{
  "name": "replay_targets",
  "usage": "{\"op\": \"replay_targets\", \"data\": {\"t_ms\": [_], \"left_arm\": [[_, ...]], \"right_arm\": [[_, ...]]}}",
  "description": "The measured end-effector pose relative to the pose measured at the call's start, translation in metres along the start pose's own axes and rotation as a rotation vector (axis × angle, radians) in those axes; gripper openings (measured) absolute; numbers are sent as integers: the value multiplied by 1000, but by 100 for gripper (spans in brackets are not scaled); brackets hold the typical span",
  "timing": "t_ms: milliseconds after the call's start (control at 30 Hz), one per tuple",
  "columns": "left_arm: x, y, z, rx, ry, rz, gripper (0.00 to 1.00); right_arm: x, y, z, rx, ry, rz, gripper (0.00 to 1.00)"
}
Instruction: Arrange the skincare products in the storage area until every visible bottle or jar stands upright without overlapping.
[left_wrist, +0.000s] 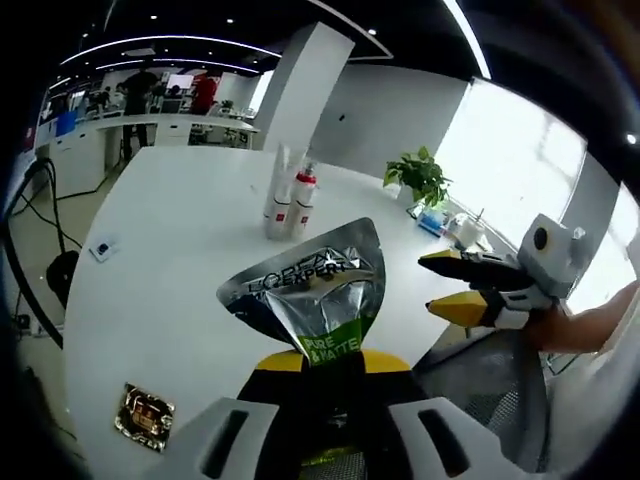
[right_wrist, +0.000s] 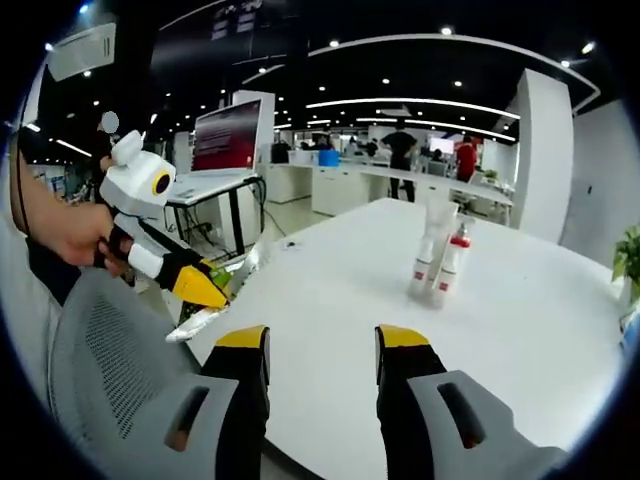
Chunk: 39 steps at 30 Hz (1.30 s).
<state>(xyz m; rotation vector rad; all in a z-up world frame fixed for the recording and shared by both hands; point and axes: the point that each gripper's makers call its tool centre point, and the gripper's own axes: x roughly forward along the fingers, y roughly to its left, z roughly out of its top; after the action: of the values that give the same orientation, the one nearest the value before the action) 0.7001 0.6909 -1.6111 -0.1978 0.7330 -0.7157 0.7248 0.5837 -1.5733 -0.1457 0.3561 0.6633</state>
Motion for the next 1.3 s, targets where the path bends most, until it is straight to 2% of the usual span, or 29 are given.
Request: {"op": "replay_targets", "data": {"t_ms": [67,133,167,200,233,300,367,433,600,667,800,900,967,1033,1067,1300], "left_arm": [[0,-3,-9,47,24,-11,14],[1,-10,-17,93,29,-50,13],[1,-12,-20,118,54,-52,12],[1,-14,-19,150,58,-49,12],[3,-17,-15,168,33,-61,11],[5,-16,-18,159,38,-58,10],[6,-8,-19,158,45,-28,9],[6,-10,-16,121,35,-39,8],[8,-14,-20,165,51,-35,6],[11,-14,-22,215,67,-14,5],[13,-14,-23,253,70,7,5],[13,-7,-23,242,76,48,6],[14,-1,-22,231,75,77,6],[13,10,-26,233,103,132,6],[13,12,-28,216,111,133,6],[14,20,-36,240,159,191,7]], "right_arm": [[0,-1,-1,7,3,-4,39],[0,-1,-5,5,21,-9,38],[1,0,-7,8,32,-9,38],[2,0,-9,7,43,-9,38],[5,0,-12,5,61,-9,38],[7,-2,-17,28,85,-4,38],[8,-2,-19,52,99,3,38],[8,-2,-20,64,103,8,38],[10,-1,-24,72,122,10,37],[10,-1,-25,71,126,11,37],[10,2,-26,87,133,30,36],[12,5,-32,116,164,53,34],[12,8,-29,126,151,69,34],[10,9,-24,158,128,91,34],[10,11,-24,189,128,103,34],[8,13,-16,298,97,164,35]]}}
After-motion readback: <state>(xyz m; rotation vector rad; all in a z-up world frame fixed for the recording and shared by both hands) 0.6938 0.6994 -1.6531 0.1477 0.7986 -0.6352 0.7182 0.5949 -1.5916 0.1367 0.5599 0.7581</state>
